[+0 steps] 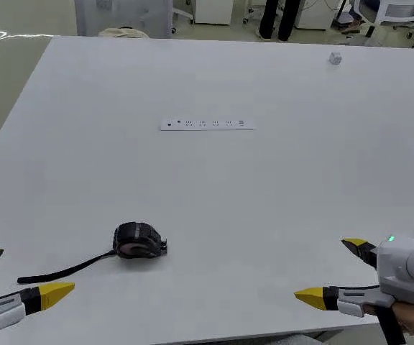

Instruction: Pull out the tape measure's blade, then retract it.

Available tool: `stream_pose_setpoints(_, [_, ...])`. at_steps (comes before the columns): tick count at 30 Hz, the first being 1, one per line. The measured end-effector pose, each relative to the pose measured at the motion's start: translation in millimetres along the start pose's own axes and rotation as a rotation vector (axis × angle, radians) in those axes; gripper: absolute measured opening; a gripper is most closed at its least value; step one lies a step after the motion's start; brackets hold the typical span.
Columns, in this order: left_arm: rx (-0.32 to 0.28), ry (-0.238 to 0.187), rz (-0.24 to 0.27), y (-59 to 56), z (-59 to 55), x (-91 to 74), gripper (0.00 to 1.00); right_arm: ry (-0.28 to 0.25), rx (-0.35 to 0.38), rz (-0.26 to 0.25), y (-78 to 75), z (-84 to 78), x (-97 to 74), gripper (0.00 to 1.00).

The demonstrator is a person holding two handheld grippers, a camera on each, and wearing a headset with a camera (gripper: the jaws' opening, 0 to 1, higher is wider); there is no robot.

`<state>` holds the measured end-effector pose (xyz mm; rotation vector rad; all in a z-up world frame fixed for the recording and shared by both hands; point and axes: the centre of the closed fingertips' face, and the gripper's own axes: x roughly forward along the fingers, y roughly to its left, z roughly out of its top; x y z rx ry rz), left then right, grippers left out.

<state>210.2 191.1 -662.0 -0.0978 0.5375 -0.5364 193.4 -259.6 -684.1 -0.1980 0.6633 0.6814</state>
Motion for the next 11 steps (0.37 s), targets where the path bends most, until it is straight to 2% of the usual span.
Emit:
stream_pose_setpoints(2, [0.014,0.009,-0.007,-4.4,-1.9,0.9,1.00,0.004,-0.009,-0.001,-0.5,-0.5,-0.3,1.00])
stream_pose_setpoints(4, [0.032,0.031,0.007,-3.4,-5.6,1.3,1.00,0.003,-0.008,-0.003,-1.7,-0.5,-0.7,1.00])
stream_pose_setpoints(11, [0.028,0.028,-0.006,-6.9,-7.3,1.9,1.00,-0.002,0.006,-0.023,-5.8,-5.4,-6.8,1.00])
